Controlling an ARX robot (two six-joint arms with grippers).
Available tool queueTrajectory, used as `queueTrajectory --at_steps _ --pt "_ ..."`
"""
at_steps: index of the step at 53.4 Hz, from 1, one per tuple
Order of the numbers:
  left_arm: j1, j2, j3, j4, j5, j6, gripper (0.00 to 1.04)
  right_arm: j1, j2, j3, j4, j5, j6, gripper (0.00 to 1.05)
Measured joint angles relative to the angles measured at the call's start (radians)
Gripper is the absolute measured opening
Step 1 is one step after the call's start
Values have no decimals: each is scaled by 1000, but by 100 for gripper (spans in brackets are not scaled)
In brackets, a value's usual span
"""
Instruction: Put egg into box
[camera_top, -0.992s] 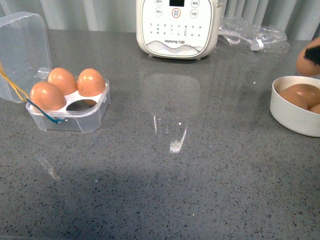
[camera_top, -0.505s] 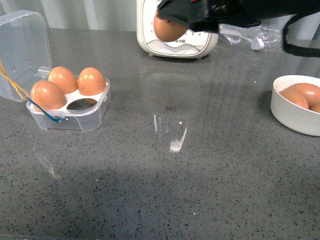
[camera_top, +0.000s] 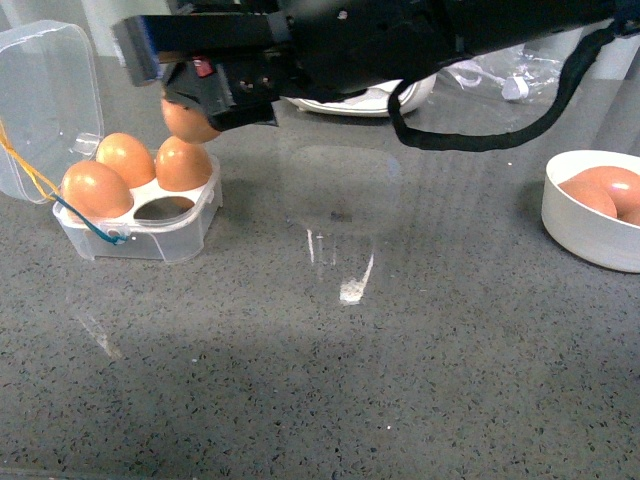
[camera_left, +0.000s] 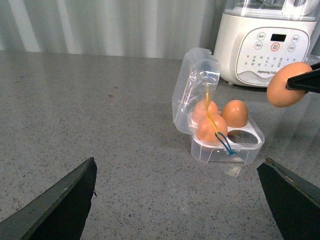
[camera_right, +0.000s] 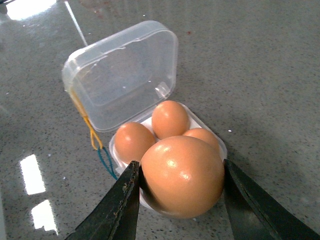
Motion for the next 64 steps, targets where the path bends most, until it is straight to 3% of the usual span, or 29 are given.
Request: queueTrajectory --at_steps 64 --pt "0 0 0 0 0 0 98 52 156 124 -92 18 -90 40"
